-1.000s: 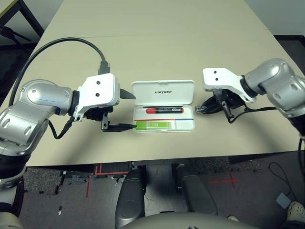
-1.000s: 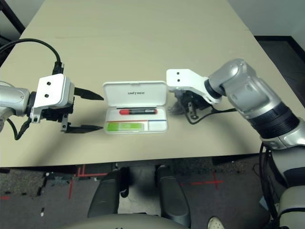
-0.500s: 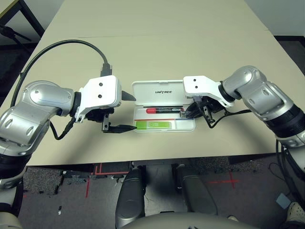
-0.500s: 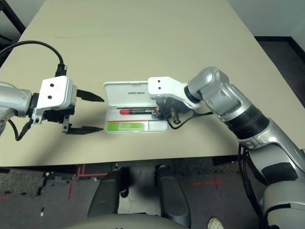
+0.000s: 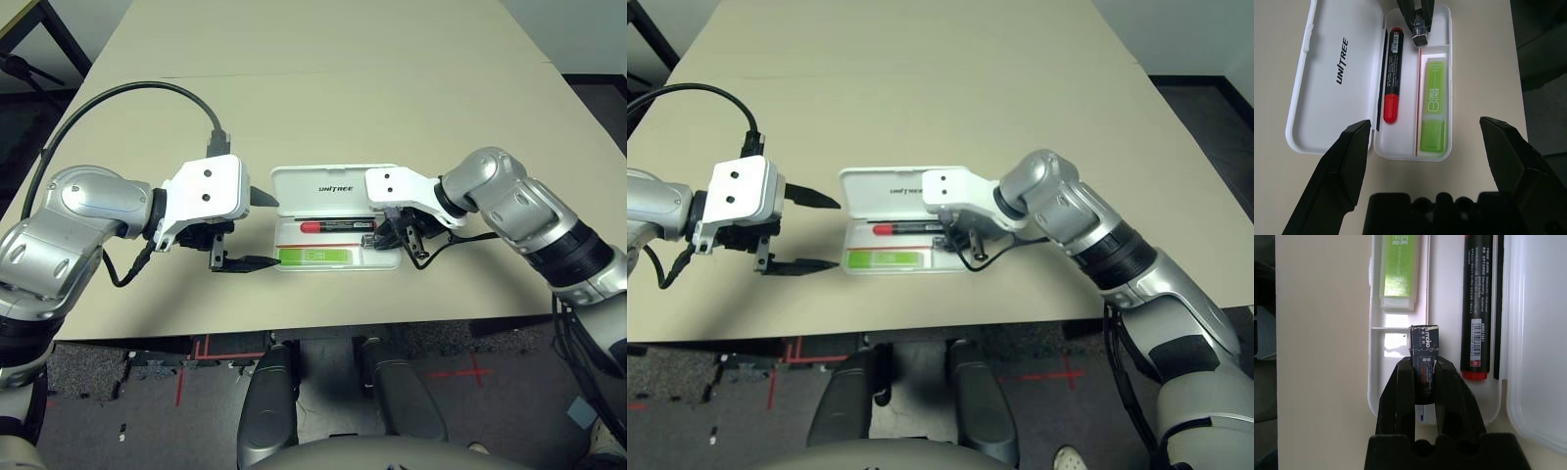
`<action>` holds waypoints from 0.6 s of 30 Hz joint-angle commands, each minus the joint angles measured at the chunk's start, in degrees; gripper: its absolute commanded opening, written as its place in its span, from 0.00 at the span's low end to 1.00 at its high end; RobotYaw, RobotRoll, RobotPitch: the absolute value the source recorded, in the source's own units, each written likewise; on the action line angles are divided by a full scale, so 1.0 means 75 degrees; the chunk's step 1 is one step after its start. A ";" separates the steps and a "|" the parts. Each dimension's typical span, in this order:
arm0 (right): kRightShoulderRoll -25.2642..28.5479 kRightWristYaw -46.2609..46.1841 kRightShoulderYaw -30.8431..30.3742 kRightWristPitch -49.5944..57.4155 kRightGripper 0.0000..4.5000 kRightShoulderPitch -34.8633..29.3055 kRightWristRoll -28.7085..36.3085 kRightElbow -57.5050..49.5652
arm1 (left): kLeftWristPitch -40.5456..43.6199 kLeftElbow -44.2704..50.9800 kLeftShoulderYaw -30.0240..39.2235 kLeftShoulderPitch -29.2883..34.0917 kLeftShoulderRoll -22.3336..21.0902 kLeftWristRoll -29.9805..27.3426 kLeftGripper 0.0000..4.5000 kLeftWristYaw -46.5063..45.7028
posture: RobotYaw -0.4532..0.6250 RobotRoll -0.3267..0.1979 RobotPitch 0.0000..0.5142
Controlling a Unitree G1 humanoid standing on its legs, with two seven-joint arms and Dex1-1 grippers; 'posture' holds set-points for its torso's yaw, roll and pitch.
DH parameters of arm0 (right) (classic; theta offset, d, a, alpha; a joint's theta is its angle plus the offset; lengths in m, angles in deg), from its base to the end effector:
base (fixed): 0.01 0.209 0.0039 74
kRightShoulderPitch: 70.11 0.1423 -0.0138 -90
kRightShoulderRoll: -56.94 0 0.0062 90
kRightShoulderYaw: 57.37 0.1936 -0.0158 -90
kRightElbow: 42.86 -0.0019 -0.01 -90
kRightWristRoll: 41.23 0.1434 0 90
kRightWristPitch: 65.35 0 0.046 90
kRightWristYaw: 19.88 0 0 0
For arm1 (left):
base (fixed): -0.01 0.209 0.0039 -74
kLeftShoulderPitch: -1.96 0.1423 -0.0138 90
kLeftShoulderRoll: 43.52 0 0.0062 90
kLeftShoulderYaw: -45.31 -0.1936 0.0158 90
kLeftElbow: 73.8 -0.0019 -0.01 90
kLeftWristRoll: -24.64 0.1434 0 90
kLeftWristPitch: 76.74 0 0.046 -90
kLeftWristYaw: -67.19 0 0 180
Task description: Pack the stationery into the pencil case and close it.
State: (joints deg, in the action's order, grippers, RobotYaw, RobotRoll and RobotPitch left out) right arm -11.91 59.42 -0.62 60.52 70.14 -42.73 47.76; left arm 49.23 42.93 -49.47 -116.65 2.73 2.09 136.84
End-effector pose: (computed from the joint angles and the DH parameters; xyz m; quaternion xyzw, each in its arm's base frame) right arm 0.3145 -0.1404 0.2044 -0.3863 0.2514 0.6285 0.6266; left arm 0.2344 0.2257 0.2502 0.3546 0.1224 -0.5774 0.7252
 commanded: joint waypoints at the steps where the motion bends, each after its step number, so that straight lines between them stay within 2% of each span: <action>1: -0.0116 -0.0034 -0.0175 -0.0086 0.06 -0.0214 -0.0087 0.0167 | 0.0035 0.0192 -0.0080 0.0061 -0.0111 0.0043 1.00 -0.0028 | 0.43 0.62 0.36; 18: -0.0144 0.0251 -0.0381 -0.0106 0.06 -0.0362 -0.0173 0.0074 | 0.0044 0.0171 -0.0082 0.0080 -0.0130 0.0051 1.00 -0.0040 | 0.44 0.62 0.37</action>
State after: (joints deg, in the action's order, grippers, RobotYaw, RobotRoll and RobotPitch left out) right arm -12.96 59.70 -0.48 59.47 69.72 -43.71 48.29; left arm 49.33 43.01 -49.47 -116.59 2.70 2.19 136.49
